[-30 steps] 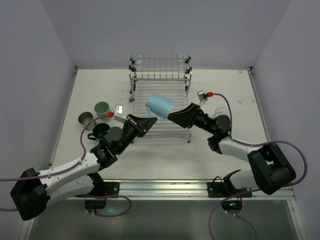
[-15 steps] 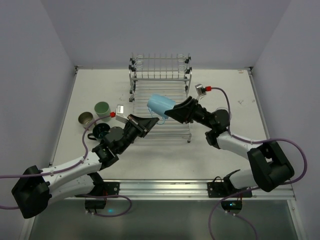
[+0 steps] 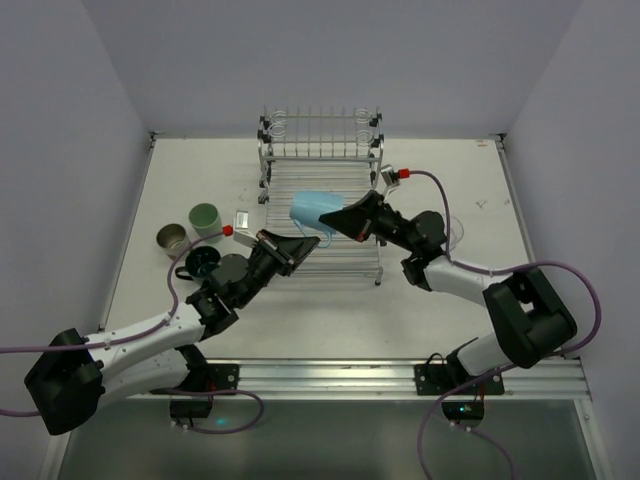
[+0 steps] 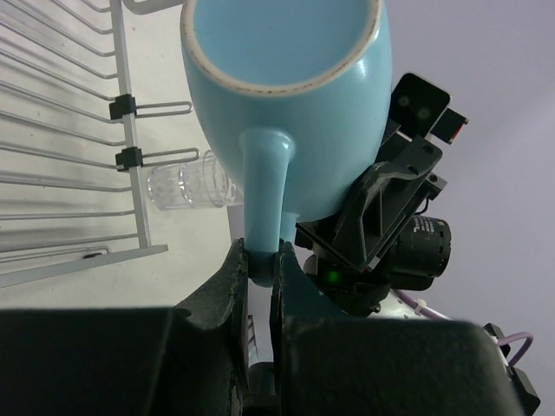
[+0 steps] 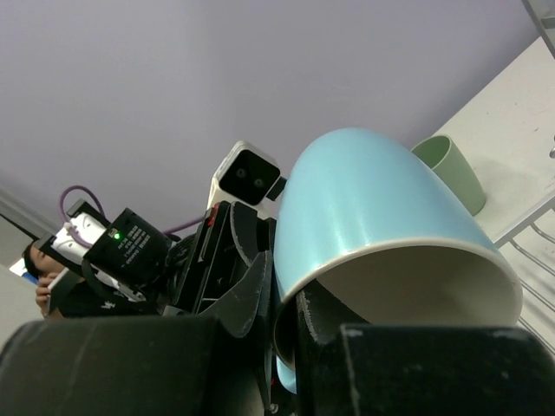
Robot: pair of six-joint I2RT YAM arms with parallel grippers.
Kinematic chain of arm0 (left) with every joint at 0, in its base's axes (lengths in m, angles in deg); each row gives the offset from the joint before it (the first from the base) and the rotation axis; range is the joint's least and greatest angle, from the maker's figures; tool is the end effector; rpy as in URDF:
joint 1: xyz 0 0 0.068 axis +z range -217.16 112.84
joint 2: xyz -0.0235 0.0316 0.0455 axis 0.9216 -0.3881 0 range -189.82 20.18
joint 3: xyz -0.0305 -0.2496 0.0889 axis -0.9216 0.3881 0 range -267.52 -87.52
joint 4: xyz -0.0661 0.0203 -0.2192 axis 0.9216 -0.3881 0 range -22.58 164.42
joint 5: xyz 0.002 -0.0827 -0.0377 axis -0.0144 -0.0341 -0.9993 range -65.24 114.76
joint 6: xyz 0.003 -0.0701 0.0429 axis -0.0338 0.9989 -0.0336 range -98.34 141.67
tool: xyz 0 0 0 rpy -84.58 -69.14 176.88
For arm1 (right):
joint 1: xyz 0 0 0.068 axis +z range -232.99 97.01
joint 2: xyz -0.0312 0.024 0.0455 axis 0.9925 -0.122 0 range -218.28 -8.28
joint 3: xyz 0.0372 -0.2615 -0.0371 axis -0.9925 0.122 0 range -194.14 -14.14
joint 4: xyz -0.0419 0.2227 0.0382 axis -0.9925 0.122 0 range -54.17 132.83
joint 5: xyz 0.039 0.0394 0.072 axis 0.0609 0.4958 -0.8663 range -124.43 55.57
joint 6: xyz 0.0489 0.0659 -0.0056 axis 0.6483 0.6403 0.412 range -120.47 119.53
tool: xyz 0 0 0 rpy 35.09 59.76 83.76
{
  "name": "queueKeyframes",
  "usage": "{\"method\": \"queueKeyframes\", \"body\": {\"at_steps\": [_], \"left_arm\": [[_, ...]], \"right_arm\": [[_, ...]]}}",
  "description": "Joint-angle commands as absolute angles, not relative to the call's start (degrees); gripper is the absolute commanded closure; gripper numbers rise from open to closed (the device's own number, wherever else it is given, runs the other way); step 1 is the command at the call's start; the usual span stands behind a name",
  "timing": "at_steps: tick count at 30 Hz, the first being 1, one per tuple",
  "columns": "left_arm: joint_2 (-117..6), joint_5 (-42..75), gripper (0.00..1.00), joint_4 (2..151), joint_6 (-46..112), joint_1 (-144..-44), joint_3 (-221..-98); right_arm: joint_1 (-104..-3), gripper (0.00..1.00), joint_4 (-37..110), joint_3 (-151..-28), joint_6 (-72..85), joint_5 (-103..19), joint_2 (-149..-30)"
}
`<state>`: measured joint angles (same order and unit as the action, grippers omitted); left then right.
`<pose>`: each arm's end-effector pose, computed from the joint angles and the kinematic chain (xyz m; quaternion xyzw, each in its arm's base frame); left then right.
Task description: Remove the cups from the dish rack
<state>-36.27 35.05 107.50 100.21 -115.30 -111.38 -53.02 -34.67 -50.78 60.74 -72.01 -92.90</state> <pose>0.1644 -0.1643 0.2664 -0.2453 0.6600 -0.6038 0.3738 0.2402 0.1888 0.3036 -0.1164 0.5785 0.6876 0.4231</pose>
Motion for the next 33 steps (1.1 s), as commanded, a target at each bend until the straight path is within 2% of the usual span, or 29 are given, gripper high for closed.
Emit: {"method": "queueKeyframes", "body": {"at_steps": [1,2,4,5,7,8,12,18,20,24,26,33], "left_arm": [[-35.19,33.11,1.0,111.78,100.33,-115.41,-113.62],[-35.37,32.76,1.0,111.86,100.15,-115.41,-113.71],[-35.46,32.24,0.91,112.12,99.72,-115.41,-113.63],[-35.46,32.06,0.71,112.13,99.36,-115.41,-113.63],[-35.54,31.44,0.42,110.73,98.31,-115.41,-114.24],[-35.37,31.44,0.24,110.11,97.61,-115.5,-114.59],[-35.45,31.18,0.04,98.9,88.85,-115.59,-121.24],[-33.79,32.67,0.0,91.3,81.7,-115.68,-124.27],[-32.91,34.59,0.0,88.85,79.24,-115.68,-124.95],[-33.87,38.72,0.0,80.41,75.37,-115.68,-128.12],[-34.92,39.53,0.0,77.94,72.92,-115.68,-129.09],[-38.7,38.92,0.0,76.79,70.8,-115.68,-130.59]], "right_arm": [[-52.41,1.0,-32.3,-53.6,54.82,-71.6,-90.46],[-52.32,1.0,-32.11,-53.43,54.55,-71.6,-90.2],[-52.32,1.0,-30.98,-52.99,54.11,-71.6,-89.06],[-52.32,1.0,-30.27,-52.9,53.5,-71.52,-88.53],[-52.32,1.0,-27.21,-52.81,52.71,-71.08,-86.78],[-52.32,1.0,-26.15,-52.9,51.75,-70.82,-86.25],[-52.32,1.0,-16.68,-54.3,49.11,-69.33,-82.39],[-52.32,1.0,0.62,-57.72,42.34,-65.02,-77.11],[-52.32,1.0,7.58,-60.61,38.75,-61.07,-74.66],[-52.32,1.0,32.85,-67.65,32.5,-47.99,-71.4],[-52.5,1.0,39.05,-70.29,29.96,-40.1,-69.73],[-58.37,1.0,56.01,-76.97,25.72,-30.05,-64.62]]}}
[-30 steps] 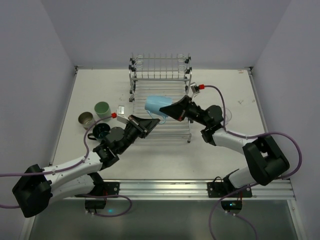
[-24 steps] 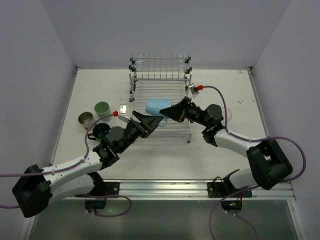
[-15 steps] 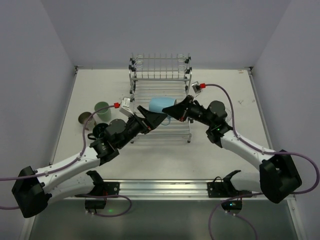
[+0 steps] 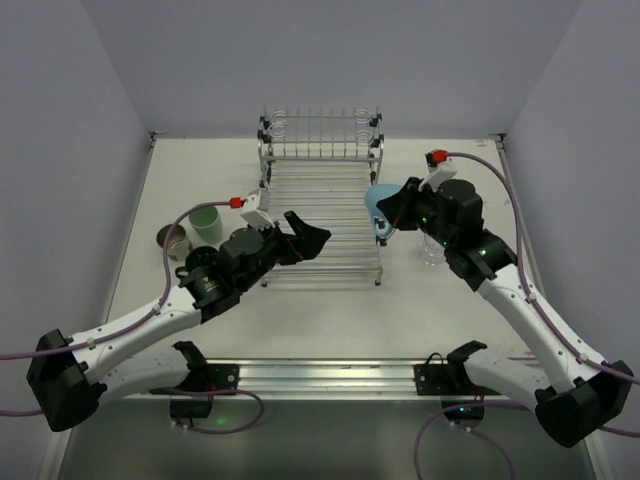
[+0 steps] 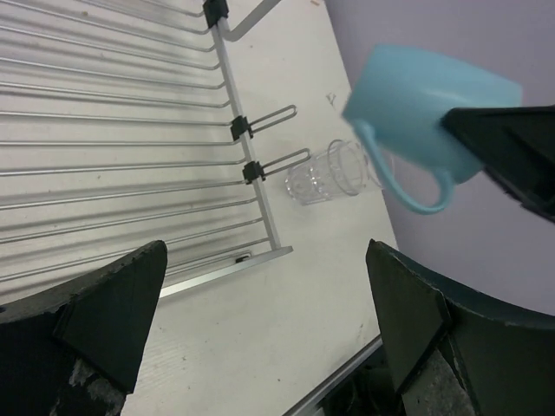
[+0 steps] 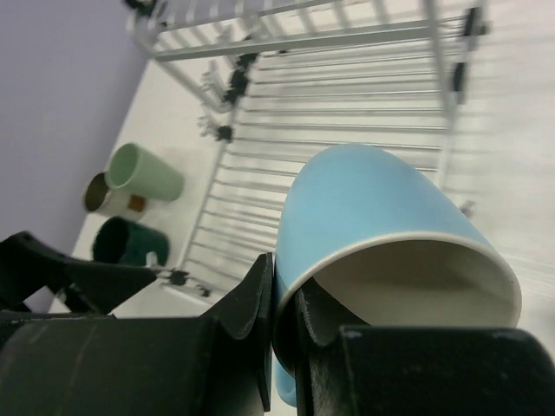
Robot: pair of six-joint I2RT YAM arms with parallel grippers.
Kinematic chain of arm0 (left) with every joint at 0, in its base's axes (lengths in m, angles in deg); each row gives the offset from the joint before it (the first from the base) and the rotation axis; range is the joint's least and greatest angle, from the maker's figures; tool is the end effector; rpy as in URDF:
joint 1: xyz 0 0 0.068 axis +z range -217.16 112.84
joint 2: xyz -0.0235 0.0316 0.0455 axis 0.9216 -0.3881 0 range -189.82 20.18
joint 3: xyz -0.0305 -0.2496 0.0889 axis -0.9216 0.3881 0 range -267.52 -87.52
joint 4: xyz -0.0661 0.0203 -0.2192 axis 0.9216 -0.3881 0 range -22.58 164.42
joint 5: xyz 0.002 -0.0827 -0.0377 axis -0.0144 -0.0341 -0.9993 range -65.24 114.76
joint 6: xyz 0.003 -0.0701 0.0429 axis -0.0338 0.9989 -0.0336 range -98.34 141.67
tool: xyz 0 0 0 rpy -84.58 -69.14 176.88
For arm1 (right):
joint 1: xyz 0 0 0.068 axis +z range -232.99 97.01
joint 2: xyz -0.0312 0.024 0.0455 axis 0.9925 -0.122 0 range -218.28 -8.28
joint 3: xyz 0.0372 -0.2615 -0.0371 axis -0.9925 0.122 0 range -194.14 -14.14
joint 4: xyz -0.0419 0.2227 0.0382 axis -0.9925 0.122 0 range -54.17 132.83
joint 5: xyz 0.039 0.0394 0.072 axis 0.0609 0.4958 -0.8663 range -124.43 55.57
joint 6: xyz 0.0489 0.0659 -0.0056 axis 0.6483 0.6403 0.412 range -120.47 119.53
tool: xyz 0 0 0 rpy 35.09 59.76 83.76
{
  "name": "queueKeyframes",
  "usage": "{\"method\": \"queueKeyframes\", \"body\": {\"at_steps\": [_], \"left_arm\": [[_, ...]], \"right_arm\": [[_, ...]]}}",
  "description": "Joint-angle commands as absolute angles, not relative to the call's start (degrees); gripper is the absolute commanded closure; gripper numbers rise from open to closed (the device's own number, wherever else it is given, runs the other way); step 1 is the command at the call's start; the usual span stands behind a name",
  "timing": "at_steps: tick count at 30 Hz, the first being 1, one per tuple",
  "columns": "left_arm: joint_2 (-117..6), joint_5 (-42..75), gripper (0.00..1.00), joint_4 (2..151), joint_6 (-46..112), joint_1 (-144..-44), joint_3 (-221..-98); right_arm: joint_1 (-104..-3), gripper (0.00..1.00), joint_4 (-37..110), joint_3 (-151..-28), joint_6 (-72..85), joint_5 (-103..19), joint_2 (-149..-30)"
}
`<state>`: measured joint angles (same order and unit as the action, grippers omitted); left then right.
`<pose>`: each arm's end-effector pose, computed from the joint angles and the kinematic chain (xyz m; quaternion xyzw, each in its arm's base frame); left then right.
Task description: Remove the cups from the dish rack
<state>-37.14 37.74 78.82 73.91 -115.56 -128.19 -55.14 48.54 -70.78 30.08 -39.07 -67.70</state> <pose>0.1718 -0.1692 0.2969 -0.0969 0.7707 -0.4238 0.4659 0.2118 0.1183 0.3463 -0.0058 0.7956 0.3232 0.5123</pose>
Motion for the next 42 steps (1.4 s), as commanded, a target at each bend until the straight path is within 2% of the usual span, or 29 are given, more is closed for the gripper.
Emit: {"method": "queueKeyframes", "body": {"at_steps": [1,10,17,23,30,42], "left_arm": [[-39.06,38.65,0.0,76.79,70.97,-115.68,-130.68],[-39.59,38.74,0.0,77.14,70.62,-115.68,-130.32],[-40.11,38.12,0.0,77.32,70.36,-115.68,-130.15],[-40.47,37.77,0.0,77.76,70.18,-115.68,-129.97],[-42.05,36.54,0.01,78.81,70.09,-115.68,-130.06],[-43.19,35.49,0.0,78.29,66.06,-115.94,-131.73]], "right_arm": [[-59.43,1.0,57.52,-77.68,25.55,-28.99,-64.36],[-67.69,1.0,69.57,-83.39,20.98,-10.11,-68.13],[-75.87,1.0,74.14,-85.15,21.15,-5.52,-74.54],[-84.47,1.0,75.64,-82.88,21.5,-6.38,-78.77],[-87.12,1.0,75.47,-81.55,22.38,-8.23,-82.2],[-89.67,1.0,74.33,-80.32,23.96,-14.12,-94.66]]}}
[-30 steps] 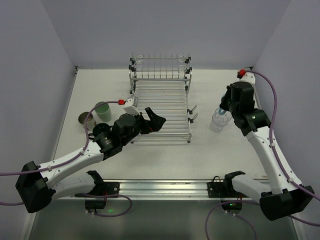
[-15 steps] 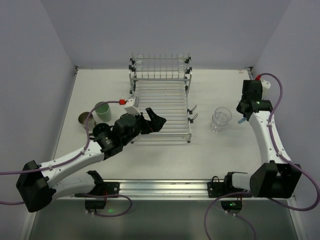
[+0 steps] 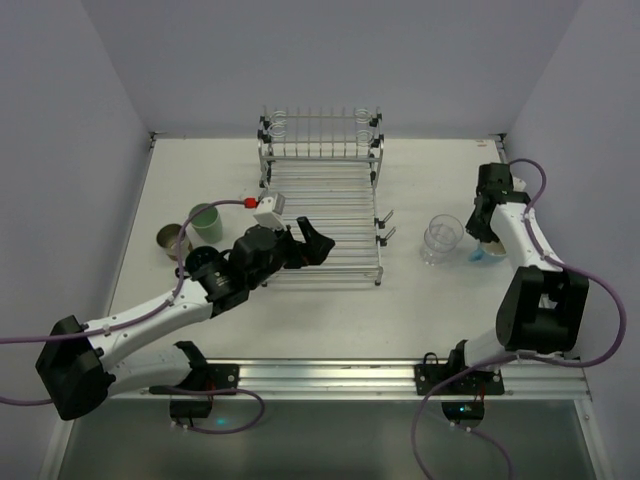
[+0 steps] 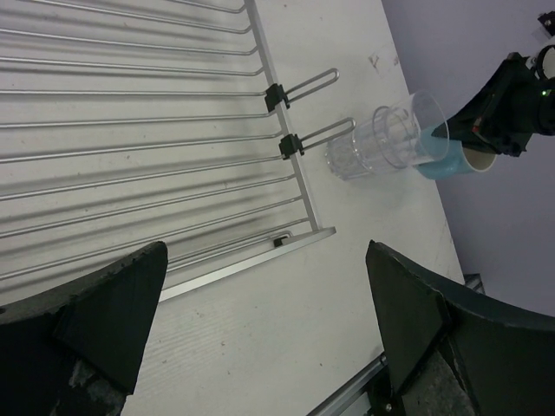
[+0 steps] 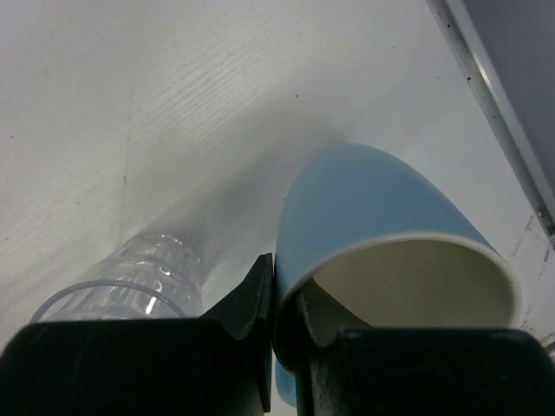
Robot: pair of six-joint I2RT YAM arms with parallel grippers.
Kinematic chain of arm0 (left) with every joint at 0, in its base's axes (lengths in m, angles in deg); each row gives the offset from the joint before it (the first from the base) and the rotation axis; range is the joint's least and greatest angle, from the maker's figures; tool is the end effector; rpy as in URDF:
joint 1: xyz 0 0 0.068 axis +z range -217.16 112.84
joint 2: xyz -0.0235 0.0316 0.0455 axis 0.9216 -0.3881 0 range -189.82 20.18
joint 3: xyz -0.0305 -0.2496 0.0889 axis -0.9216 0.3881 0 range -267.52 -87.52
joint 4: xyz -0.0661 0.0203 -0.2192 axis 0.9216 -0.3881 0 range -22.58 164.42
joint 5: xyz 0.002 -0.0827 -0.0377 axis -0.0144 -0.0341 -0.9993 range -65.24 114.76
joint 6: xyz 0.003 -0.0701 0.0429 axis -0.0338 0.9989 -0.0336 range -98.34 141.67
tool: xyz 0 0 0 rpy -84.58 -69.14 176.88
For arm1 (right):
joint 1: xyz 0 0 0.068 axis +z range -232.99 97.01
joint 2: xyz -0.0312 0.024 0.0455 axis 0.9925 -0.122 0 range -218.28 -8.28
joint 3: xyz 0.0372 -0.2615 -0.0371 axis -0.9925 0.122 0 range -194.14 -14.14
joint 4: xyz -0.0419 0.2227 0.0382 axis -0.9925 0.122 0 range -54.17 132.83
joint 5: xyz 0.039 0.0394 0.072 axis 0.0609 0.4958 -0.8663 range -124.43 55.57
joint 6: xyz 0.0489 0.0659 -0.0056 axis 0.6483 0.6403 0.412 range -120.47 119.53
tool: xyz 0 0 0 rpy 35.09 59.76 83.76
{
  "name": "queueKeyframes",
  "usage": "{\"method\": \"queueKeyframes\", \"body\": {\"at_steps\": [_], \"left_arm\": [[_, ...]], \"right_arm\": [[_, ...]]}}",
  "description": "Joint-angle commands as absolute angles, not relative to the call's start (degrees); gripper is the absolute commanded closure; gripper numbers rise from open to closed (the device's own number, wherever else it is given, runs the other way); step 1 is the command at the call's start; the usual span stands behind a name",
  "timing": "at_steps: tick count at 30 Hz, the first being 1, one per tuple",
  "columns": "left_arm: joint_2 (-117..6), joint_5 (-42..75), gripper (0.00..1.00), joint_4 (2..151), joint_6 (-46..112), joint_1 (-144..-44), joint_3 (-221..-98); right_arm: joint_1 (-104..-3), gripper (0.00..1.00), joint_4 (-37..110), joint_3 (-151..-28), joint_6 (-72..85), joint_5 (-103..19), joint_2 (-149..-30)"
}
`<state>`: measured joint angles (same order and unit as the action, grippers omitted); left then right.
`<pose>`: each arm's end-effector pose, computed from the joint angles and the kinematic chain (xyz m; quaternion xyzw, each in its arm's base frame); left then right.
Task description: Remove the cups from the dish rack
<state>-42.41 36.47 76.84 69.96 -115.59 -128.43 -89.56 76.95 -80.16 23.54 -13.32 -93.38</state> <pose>0.1805 -0.1815 0.2725 -0.0581 0.8112 -0.3751 0.4448 0.2820 -0.0585 0.2359 0.2959 0.9040 -0.1366 0.2767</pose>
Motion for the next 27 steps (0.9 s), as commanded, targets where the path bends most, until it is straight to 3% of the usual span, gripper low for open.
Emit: {"method": "queueKeyframes", "body": {"at_steps": [1,15,22,23,27], "left_arm": [[-43.36,35.57,0.0,78.03,65.7,-116.03,-132.17],[-41.61,35.75,0.0,77.41,62.45,-116.47,-132.52],[-41.96,35.49,0.0,77.14,62.01,-116.47,-132.96],[-42.05,35.31,0.0,77.14,62.01,-116.47,-132.96],[-42.84,35.05,0.0,77.23,61.22,-116.56,-133.49]], "right_arm": [[-89.67,1.0,74.32,-80.41,23.96,-14.21,-95.29],[-89.67,0.98,73.18,-79.27,23.7,-17.46,-99.25],[-89.67,0.67,73.01,-78.83,23.79,-17.64,-98.64],[-89.67,0.57,73.0,-78.74,23.79,-17.64,-98.02],[-89.59,0.42,73.09,-78.3,24.23,-16.94,-96.01]]}}
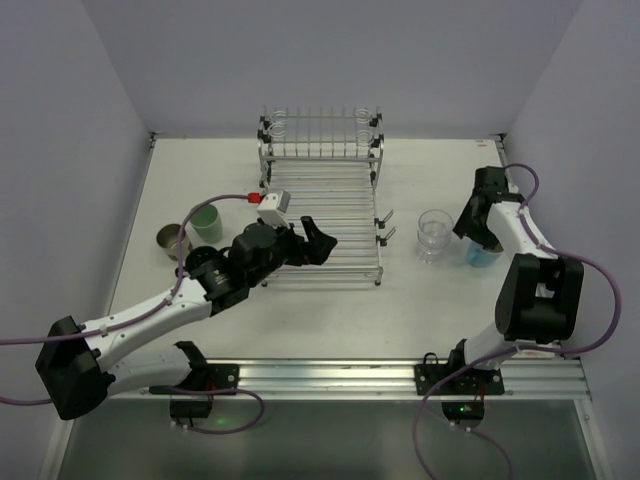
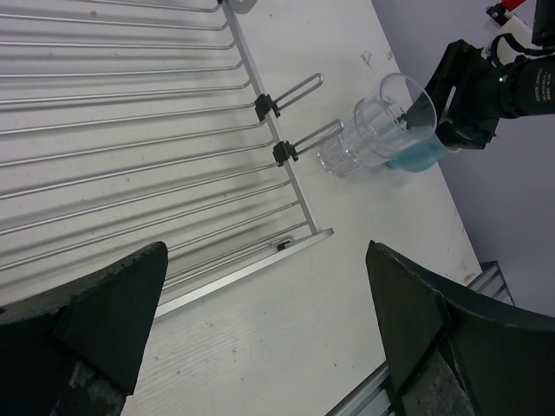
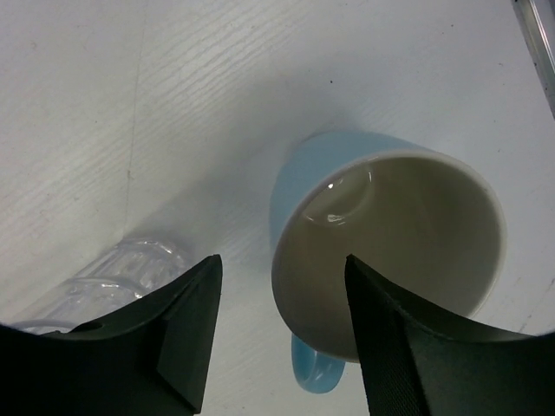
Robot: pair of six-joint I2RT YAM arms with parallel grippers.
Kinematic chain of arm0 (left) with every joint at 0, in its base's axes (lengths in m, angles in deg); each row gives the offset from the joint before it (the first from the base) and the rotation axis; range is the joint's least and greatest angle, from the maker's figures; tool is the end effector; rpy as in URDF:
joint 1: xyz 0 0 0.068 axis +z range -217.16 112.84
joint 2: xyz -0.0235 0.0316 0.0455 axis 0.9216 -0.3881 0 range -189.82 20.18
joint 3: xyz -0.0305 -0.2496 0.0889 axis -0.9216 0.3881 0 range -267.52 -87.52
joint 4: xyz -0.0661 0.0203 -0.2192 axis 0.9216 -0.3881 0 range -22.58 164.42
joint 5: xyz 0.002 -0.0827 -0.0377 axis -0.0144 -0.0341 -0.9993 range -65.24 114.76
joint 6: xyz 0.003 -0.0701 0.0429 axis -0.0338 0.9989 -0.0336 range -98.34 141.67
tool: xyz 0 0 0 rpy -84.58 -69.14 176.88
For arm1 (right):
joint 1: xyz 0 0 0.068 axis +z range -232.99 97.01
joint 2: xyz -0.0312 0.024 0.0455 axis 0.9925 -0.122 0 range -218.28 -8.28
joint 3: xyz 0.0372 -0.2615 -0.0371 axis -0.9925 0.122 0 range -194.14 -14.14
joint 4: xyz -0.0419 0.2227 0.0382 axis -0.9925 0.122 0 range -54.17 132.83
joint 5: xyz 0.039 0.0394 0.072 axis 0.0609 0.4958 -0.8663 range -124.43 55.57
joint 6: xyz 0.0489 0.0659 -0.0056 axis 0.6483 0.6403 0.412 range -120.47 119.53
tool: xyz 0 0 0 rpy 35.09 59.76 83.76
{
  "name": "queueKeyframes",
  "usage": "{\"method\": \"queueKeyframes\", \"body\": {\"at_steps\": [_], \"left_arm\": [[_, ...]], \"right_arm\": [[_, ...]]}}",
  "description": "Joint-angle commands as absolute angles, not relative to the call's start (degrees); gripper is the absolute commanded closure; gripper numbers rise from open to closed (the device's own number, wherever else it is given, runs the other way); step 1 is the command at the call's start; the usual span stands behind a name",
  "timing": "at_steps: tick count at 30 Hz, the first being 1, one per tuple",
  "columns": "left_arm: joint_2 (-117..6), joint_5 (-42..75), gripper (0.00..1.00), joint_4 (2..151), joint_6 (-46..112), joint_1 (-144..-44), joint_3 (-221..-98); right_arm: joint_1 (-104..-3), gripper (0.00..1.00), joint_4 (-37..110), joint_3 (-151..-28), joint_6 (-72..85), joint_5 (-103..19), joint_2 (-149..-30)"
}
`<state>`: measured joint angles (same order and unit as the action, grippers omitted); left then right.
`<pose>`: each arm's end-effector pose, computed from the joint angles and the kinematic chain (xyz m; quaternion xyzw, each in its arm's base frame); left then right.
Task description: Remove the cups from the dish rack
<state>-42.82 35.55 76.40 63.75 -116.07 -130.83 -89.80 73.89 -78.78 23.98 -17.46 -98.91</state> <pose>0.1805 -0.1866 0.2846 -0.0075 0.8058 -0.3656 0.4658 0.2964 -0.0565 0.2046 0.2916 0.9192 -0.1080 0.2415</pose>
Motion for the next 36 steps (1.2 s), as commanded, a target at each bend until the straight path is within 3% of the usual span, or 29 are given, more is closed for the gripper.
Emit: {"method": "queueKeyframes", "body": {"at_steps": [1,4,5,8,17,25,36], "left_arm": [[-42.93,34.87,0.0,77.23,60.95,-116.56,-133.58],[-42.75,34.69,0.0,78.2,59.81,-116.56,-133.23],[-42.75,34.87,0.0,78.37,59.46,-116.56,-133.31],[-42.93,35.83,0.0,78.38,59.2,-116.56,-133.22],[-44.86,35.84,0.0,78.02,59.54,-116.56,-133.49],[-45.39,35.75,0.0,77.94,60.07,-116.56,-134.1],[-45.21,36.01,0.0,77.58,60.42,-116.64,-133.31]], "right_arm": [[-89.67,0.38,73.09,-78.3,24.32,-16.76,-95.47],[-89.24,0.25,74.06,-78.39,24.75,-16.06,-92.58],[-88.89,0.14,74.84,-78.39,25.1,-15.19,-91.53],[-88.01,0.01,76.86,-78.56,25.63,-15.09,-87.39],[-81.87,0.01,82.32,-78.56,26.34,-13.86,-73.96],[-75.35,0.01,83.64,-78.48,25.99,-13.86,-69.19],[-69.04,0.01,79.86,-73.39,26.42,-32.47,-64.62]]}}
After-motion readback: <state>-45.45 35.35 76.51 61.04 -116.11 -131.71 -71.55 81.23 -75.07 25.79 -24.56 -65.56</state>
